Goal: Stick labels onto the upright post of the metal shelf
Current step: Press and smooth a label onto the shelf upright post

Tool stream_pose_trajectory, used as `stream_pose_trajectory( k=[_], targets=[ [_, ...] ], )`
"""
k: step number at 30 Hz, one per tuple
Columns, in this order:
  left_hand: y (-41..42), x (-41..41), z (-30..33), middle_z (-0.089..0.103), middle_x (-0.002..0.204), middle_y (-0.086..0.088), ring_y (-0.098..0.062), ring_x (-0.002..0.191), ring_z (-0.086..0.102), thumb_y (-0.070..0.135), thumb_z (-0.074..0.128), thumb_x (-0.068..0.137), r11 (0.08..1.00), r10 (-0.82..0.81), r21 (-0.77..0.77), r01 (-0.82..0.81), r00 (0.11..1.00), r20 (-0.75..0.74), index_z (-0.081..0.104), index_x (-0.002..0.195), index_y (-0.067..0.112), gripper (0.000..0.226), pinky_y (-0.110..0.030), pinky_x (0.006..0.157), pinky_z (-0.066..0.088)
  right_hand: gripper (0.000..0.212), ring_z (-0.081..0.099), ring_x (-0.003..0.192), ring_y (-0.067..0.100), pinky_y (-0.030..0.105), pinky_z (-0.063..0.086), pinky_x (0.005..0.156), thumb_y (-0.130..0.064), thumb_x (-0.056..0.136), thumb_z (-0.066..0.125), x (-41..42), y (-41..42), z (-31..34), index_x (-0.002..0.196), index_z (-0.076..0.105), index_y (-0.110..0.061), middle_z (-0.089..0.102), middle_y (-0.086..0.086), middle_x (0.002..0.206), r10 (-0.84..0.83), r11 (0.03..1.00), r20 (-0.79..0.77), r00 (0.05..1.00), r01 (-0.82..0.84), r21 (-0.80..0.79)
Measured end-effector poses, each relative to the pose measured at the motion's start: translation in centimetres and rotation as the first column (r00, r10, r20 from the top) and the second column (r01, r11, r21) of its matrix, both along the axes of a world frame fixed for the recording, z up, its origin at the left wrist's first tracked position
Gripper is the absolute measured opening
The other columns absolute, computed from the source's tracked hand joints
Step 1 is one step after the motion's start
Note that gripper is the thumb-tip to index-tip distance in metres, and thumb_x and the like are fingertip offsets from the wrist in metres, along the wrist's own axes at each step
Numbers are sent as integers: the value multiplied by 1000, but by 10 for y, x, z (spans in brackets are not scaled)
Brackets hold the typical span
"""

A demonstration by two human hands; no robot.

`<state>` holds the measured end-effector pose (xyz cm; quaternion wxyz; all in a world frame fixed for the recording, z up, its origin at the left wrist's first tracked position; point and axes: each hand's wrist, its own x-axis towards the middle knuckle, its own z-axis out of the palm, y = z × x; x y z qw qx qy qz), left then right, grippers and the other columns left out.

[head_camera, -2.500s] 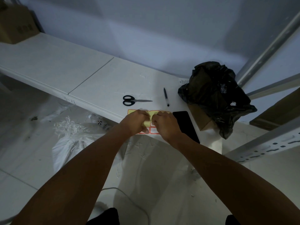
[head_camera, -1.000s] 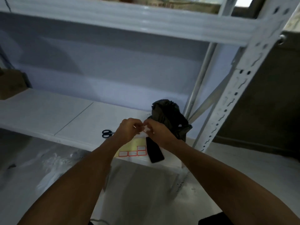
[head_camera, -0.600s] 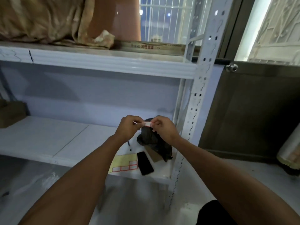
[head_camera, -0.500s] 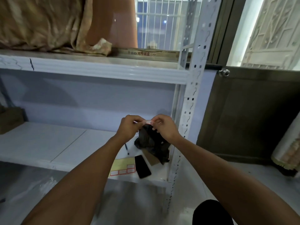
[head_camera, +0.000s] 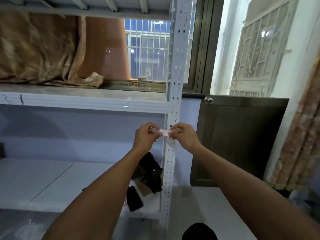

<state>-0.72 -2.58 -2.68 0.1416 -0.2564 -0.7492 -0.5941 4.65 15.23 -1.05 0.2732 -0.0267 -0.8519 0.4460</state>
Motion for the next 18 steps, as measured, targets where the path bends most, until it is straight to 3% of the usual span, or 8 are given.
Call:
stream_pose_trajectory(
  k=[4,9,15,17,18],
  targets=[
    [30,12,10,74,78,-5,-12,68,68,12,75,89,995,48,89,-48,999,0,71,89,11,4,-24,67,58,10,69,70,12,24,55,65,-12,83,75,5,15,11,93,73,-13,74,-1,77,-65,998,-70,995,64,-23],
    [56,11,28,73,87,3,-8,79,67,20,72,93,983,70,166,-73,997,21,74,92,15,5,-26,75,59,4,69,73,13,25,56,69,-16,91,70,-6,29,22,95,69,-16,72,-1,84,-98,994,-147,984,90,-62],
    [66,-4,38,72,88,3,-7,68,61,19,72,93,990,78,117,-76,997,-15,75,92,14,6,-7,58,48,4,68,83,17,34,60,78,-22,95,66,-22,37,25,95,63,-20,68,-2,92,-122,991,-158,980,111,-78],
    [69,-10,38,72,84,4,-10,70,64,19,73,92,987,89,138,-87,996,-13,75,91,13,6,-10,61,52,4,69,83,18,32,60,76,-20,95,66,-26,36,26,96,64,-17,69,-1,90,-117,989,-160,980,101,-104],
    [70,-12,38,72,83,4,-12,73,67,19,74,91,983,93,162,-91,996,-7,75,89,13,6,-17,66,58,5,69,84,19,31,60,75,-19,94,67,-29,36,26,97,64,-16,69,0,90,-111,989,-165,980,92,-117]
  ],
)
